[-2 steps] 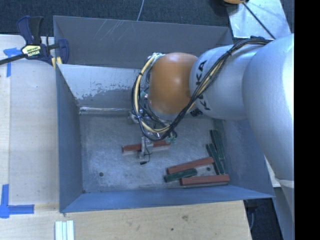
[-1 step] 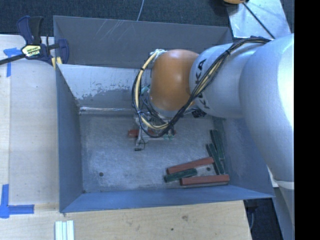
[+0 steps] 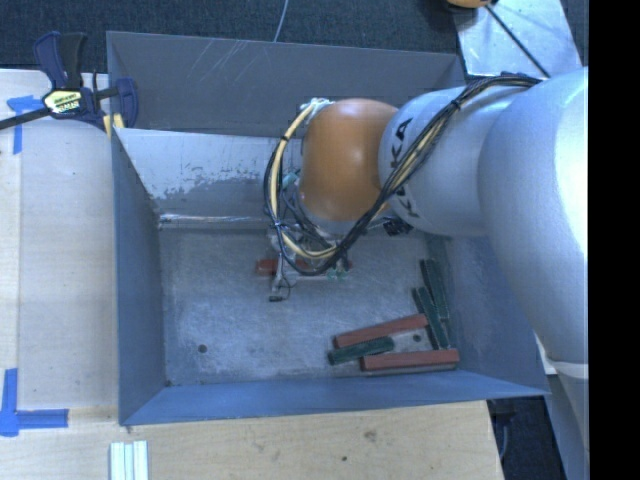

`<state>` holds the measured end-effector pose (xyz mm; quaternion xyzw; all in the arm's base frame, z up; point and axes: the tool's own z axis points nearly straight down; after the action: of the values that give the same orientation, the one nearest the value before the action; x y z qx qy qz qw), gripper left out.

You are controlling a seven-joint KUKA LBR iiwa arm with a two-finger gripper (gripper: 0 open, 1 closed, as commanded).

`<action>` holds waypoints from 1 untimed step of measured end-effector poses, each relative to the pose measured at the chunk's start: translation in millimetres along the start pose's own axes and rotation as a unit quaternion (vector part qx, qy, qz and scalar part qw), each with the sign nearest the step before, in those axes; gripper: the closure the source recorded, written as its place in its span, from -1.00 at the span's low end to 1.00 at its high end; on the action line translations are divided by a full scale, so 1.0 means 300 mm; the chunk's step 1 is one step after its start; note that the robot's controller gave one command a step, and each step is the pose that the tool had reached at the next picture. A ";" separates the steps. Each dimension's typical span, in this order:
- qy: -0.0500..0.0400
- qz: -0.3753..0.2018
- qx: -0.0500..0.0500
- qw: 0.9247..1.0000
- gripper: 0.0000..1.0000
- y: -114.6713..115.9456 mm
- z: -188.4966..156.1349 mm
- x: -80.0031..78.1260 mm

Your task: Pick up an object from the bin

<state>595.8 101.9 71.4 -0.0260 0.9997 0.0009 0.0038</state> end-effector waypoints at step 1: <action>0.003 0.000 0.000 1.000 1.00 -0.001 -0.100 -0.001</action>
Offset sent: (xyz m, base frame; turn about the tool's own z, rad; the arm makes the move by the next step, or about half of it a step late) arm 0.0000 0.0001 0.0383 0.0000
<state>595.7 101.6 101.5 -0.0259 0.9997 0.0004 0.0011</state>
